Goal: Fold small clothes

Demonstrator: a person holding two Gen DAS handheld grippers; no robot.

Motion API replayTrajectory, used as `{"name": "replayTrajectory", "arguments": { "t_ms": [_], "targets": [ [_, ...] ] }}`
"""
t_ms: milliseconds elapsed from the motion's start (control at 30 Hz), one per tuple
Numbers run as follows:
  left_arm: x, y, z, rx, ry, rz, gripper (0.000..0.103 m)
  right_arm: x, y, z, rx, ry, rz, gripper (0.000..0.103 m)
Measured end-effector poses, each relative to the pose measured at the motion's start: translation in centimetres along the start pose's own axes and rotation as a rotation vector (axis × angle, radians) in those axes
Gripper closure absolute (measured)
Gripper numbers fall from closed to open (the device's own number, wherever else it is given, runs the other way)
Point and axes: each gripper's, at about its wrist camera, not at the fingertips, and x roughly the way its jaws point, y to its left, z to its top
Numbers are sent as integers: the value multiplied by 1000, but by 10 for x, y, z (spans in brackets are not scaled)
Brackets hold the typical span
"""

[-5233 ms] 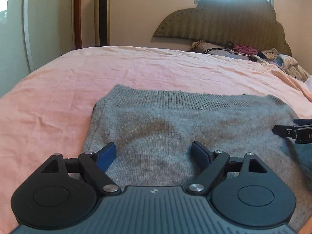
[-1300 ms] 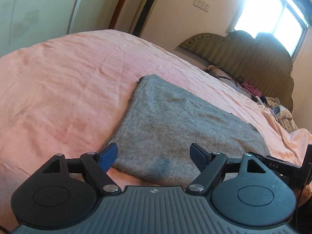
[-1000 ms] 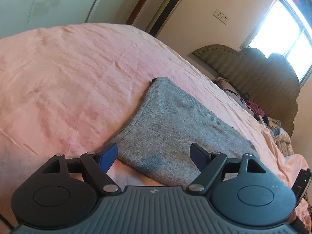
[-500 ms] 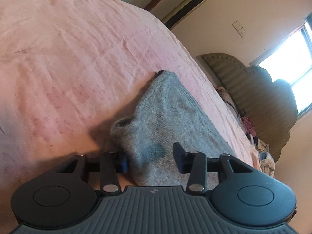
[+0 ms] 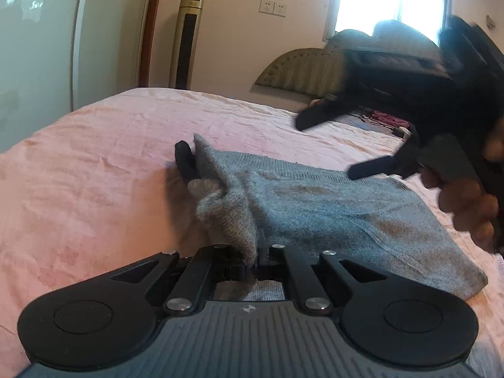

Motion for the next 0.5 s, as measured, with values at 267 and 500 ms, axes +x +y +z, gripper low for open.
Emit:
{"name": "replayTrajectory", "arguments": {
  "t_ms": [267,500],
  "targets": [
    [-5,-8,-7,124,-24,0,99,113,71,29,-53,297,105,1],
    [-7,-21,-8,195,-36,-12,99,151,107,11,-367,340,-117,56]
  ]
}}
